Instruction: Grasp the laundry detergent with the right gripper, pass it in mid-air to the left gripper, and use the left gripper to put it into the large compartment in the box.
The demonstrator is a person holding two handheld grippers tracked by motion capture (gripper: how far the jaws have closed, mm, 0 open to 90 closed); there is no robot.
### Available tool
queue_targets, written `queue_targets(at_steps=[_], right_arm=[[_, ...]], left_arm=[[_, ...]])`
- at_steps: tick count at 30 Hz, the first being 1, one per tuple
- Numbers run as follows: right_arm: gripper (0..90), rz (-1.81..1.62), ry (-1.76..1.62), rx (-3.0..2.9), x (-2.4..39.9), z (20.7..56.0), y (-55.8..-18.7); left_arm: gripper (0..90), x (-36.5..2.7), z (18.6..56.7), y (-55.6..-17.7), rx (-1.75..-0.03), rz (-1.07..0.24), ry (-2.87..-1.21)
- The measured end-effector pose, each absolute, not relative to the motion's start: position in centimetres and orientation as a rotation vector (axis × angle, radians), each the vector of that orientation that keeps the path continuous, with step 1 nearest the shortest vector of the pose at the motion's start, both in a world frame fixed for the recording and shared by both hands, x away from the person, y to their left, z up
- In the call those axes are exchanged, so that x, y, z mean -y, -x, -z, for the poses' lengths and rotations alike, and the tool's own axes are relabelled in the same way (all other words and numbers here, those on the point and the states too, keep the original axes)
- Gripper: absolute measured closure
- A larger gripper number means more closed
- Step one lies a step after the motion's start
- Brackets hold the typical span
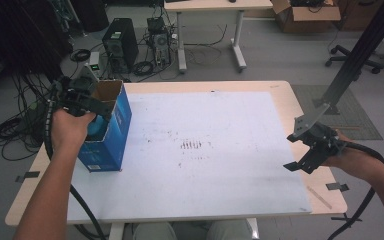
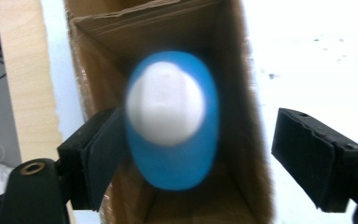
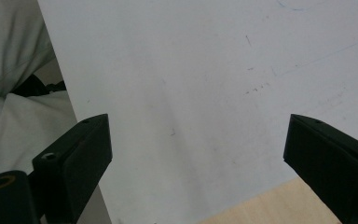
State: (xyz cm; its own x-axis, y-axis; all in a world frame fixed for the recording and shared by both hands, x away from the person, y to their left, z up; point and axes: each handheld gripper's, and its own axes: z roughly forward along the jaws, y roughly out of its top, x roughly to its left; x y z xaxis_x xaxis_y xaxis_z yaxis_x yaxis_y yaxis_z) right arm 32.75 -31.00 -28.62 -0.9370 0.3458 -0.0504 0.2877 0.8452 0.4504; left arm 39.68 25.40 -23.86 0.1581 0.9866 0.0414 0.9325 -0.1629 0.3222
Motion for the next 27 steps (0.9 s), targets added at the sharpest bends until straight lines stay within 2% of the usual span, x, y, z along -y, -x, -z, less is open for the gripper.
queue_targets(at_steps=[14, 27], right_arm=[[7.4, -0.692, -0.481, -2.876, 30.9, 27.8, -32.0], [7.3, -0.698, -0.481, -2.868, 31.2, 27.5, -31.5]], left_arm=[[12.7, -23.4, 19.9, -38.2, -1.803, -0.42, -2.236], [11.5, -21.4, 18.3, -37.0, -1.687, -0.382, -2.286]])
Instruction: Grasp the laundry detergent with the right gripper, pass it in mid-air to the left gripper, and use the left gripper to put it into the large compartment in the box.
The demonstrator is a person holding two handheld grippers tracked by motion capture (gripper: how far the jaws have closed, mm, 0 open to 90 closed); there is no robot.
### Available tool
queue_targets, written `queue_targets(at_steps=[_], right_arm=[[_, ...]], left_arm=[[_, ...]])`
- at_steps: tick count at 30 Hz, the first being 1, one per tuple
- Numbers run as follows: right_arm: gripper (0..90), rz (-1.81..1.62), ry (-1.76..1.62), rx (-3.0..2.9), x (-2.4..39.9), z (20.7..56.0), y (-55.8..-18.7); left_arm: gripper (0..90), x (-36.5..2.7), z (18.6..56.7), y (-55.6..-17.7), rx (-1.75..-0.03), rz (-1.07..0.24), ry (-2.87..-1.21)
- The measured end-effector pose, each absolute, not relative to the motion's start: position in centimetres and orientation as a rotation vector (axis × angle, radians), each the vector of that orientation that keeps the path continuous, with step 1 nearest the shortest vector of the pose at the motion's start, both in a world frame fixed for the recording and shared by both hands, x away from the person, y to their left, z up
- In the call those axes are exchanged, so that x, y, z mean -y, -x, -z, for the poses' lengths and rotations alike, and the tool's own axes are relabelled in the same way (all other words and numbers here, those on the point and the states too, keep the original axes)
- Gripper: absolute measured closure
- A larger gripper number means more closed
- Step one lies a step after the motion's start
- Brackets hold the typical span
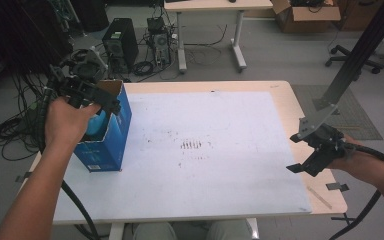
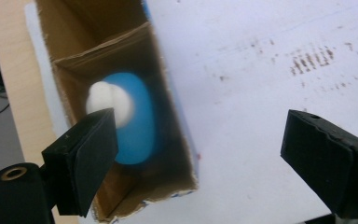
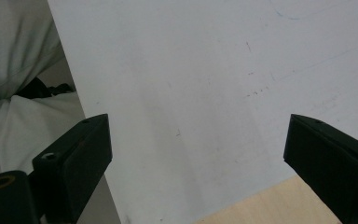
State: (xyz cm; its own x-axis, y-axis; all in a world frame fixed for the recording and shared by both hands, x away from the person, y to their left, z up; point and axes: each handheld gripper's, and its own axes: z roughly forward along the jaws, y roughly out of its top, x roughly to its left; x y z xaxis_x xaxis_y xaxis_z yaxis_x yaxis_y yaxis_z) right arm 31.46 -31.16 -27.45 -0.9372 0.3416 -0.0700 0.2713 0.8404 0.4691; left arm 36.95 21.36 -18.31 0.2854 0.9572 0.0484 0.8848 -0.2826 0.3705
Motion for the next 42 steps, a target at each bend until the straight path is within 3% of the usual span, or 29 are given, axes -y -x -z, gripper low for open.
queue_targets(at_steps=[8, 42], right_arm=[[7.2, -0.697, -0.487, -2.869, 31.1, 27.4, -31.4], [6.9, -0.691, -0.49, -2.883, 30.4, 27.5, -32.0]], left_arm=[[9.2, -18.9, 17.7, -36.2, -1.527, -0.333, -2.373], [6.4, -10.9, 17.8, -35.9, -1.159, -0.281, -2.539]])
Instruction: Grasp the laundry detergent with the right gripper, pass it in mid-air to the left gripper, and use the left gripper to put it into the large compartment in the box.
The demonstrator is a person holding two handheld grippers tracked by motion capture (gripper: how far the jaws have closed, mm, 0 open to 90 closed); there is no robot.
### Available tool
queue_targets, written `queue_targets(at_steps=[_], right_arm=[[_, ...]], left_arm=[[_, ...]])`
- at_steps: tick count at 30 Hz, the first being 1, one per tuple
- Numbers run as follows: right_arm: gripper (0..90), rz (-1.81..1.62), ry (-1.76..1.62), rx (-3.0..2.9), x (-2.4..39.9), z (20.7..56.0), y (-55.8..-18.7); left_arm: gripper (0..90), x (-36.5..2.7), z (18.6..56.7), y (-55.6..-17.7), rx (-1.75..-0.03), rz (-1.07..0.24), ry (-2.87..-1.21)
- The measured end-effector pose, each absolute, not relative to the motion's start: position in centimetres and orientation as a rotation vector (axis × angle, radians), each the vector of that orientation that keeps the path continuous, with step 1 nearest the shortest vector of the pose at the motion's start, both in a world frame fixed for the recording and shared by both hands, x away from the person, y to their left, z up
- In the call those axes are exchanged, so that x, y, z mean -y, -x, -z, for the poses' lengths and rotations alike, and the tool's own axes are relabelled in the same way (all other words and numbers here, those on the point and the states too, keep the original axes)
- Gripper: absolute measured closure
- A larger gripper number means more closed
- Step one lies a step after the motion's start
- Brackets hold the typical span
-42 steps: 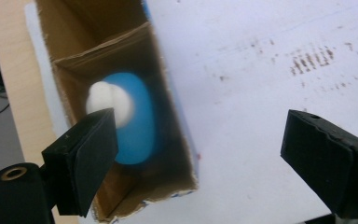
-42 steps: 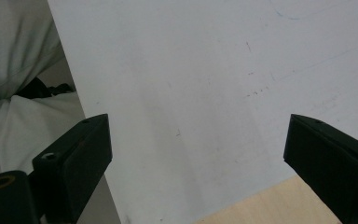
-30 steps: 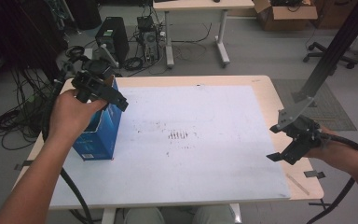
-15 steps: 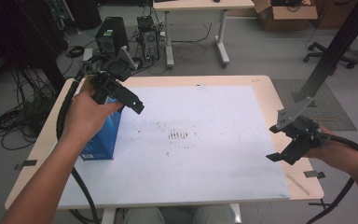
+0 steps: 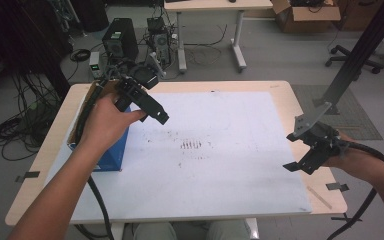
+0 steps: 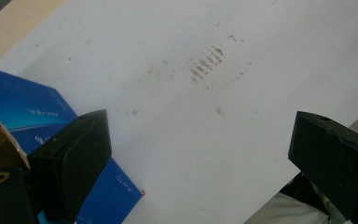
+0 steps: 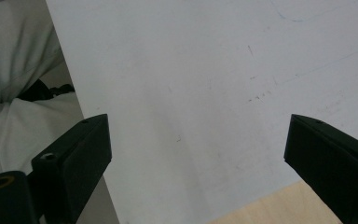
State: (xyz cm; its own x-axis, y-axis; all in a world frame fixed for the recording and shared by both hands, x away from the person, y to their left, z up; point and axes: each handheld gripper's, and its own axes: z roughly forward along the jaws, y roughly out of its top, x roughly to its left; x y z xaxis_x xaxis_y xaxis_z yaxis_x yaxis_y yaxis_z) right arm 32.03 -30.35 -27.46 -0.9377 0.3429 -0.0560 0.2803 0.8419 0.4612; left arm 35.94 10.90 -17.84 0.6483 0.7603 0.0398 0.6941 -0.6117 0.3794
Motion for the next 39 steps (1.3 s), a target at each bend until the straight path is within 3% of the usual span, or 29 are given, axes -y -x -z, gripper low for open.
queue_targets(at_steps=[12, 39], right_arm=[[6.9, -0.691, -0.501, -2.891, 30.3, 27.2, -32.8], [6.9, -0.681, -0.502, -2.9, 30.0, 27.1, -34.0]], left_arm=[[6.4, -7.5, 18.4, -36.7, -0.949, -0.25, -2.652], [6.9, -2.7, 19.0, -36.0, -0.628, -0.2, -2.735]])
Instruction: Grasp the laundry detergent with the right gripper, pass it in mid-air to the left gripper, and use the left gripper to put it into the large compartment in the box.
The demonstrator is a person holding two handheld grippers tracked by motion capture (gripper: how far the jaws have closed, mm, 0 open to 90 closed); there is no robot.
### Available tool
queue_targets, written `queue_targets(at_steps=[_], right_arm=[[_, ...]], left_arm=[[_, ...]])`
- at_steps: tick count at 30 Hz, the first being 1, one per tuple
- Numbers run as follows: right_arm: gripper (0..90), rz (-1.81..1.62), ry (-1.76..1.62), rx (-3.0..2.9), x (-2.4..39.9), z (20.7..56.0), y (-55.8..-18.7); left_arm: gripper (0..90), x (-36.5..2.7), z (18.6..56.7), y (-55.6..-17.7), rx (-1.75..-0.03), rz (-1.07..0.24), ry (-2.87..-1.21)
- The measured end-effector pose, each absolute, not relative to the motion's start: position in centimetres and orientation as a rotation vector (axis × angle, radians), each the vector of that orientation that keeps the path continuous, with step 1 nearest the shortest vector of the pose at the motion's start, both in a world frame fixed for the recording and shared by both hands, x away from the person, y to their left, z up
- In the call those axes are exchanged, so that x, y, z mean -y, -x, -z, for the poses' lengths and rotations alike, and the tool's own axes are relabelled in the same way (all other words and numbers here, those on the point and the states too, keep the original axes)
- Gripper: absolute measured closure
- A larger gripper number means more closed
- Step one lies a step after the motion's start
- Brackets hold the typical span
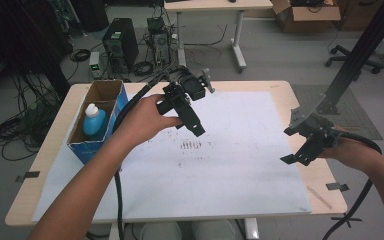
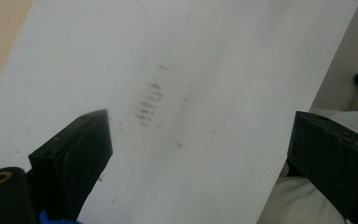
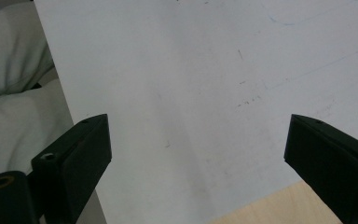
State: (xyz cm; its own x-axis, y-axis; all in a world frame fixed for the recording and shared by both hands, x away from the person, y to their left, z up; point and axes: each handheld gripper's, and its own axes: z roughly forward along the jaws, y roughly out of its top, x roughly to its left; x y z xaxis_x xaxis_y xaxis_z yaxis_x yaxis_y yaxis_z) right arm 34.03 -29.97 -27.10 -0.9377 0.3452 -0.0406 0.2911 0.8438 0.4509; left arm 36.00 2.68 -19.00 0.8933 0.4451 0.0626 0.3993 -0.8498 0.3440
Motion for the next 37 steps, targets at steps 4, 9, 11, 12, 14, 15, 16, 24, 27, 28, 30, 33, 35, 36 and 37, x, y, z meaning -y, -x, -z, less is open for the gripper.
queue_targets(at_steps=[4, 9, 11, 12, 14, 15, 16, 24, 27, 28, 30, 33, 35, 36, 37], right_arm=[[6.9, -0.68, -0.49, -2.901, 29.95, 27.06, -33.95], [7.0, -0.684, -0.493, -2.897, 30.11, 26.94, -33.87], [6.9, -0.682, -0.492, -2.899, 30.12, 26.99, -33.81], [6.9, -0.681, -0.495, -2.899, 30.12, 27.03, -33.79], [6.9, -0.684, -0.496, -2.899, 30.11, 27.06, -33.8], [6.9, -0.682, -0.494, -2.899, 30.08, 27.09, -33.81], [6.9, -0.678, -0.493, -2.9, 30.02, 27.09, -33.82], [6.9, -0.681, -0.485, -2.901, 29.76, 27.07, -33.81], [6.9, -0.683, -0.484, -2.899, 29.8, 27.08, -33.74], [7.0, -0.684, -0.487, -2.9, 29.82, 27.1, -33.71], [6.9, -0.68, -0.487, -2.9, 29.85, 27.12, -33.67], [6.9, -0.68, -0.49, -2.899, 29.89, 27.11, -33.64], [6.9, -0.681, -0.489, -2.897, 29.9, 27.06, -33.62], [6.9, -0.682, -0.49, -2.897, 29.92, 27.04, -33.61], [6.8, -0.683, -0.489, -2.896, 29.93, 27.03, -33.61]], left_arm=[[6.9, -2.18, 19.11, -35.94, -0.614, -0.2, -2.744], [7.1, -1.97, 19.28, -35.95, -0.614, -0.198, -2.749], [7.1, -1.94, 19.31, -35.9, -0.608, -0.197, -2.752], [7.1, -1.93, 19.3, -35.85, -0.61, -0.195, -2.75], [7.1, -1.92, 19.25, -35.8, -0.6, -0.197, -2.751], [7.1, -1.91, 19.24, -35.79, -0.6, -0.196, -2.751], [7.1, -1.92, 19.24, -35.8, -0.6, -0.195, -2.751], [7.1, -2.0, 19.23, -35.77, -0.612, -0.194, -2.746], [7.2, -2.06, 19.19, -35.82, -0.609, -0.194, -2.745], [7.2, -2.07, 19.19, -35.81, -0.608, -0.195, -2.745], [7.3, -2.07, 19.2, -35.82, -0.608, -0.194, -2.746], [7.3, -2.04, 19.19, -35.84, -0.606, -0.194, -2.745], [7.3, -2.02, 19.21, -35.87, -0.608, -0.195, -2.745], [7.2, -2.02, 19.23, -35.9, -0.608, -0.192, -2.746], [7.2, -2.02, 19.26, -35.9, -0.614, -0.19, -2.746]])
